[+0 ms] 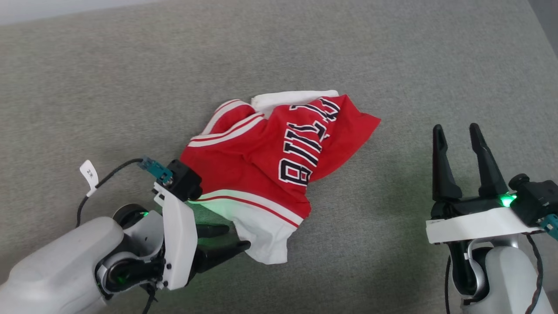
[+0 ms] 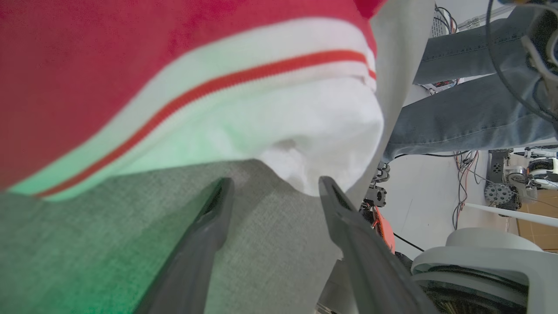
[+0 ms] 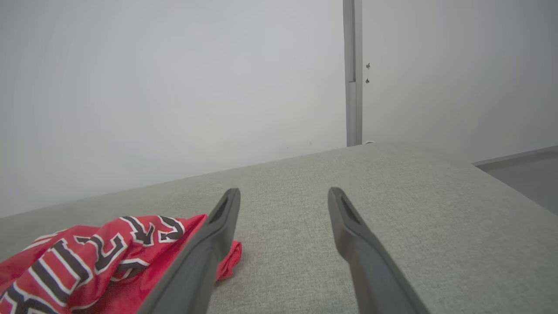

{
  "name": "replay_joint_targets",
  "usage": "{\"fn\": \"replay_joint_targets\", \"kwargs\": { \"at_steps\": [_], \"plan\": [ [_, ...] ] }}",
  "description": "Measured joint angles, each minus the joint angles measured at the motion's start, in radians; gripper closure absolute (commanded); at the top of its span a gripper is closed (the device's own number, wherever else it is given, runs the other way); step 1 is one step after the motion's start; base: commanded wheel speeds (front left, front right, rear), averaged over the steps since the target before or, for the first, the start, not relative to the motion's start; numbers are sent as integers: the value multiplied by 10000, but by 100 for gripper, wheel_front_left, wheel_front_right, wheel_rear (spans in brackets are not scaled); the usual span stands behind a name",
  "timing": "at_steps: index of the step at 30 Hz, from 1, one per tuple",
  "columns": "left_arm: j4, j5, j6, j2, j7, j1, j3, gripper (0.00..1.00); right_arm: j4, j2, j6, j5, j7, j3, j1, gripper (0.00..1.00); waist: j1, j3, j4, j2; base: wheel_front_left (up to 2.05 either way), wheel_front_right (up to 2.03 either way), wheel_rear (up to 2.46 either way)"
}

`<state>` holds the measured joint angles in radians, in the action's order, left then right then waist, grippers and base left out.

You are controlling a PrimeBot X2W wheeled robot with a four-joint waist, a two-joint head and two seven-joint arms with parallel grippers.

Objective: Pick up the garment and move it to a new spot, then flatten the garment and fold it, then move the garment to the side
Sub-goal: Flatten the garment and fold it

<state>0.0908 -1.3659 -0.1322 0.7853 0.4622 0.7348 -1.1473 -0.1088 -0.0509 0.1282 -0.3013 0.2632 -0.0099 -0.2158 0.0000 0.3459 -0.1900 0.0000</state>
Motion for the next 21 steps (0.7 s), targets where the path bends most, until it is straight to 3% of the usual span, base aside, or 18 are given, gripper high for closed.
{"fn": "replay_joint_targets", "kwargs": {
  "at_steps": [6,7,9,10,16,21],
  "plan": [
    [441,-805,-19,-157,188,334,-96,0,84,2,0,-176,0,203,-58,0,0,323,-414,0,0,0,0],
    [474,-805,-31,-188,249,415,-150,16,92,4,0,-176,0,207,-58,0,0,347,-445,0,0,0,0],
    [476,-706,-31,-211,278,516,-245,86,94,0,0,-178,0,203,-57,0,-1,364,-463,0,0,0,0],
    [483,-589,-31,-226,276,606,-339,100,102,0,0,-180,0,199,-57,0,0,372,-471,0,0,0,0],
    [593,-779,-6,-148,111,634,-491,100,136,4,0,-226,2,-2,-45,0,-1,320,-325,0,0,0,0],
    [259,-876,-8,1264,36,764,-479,100,119,2,0,-161,0,-196,7,0,0,211,13,0,0,0,0]
  ]
}}
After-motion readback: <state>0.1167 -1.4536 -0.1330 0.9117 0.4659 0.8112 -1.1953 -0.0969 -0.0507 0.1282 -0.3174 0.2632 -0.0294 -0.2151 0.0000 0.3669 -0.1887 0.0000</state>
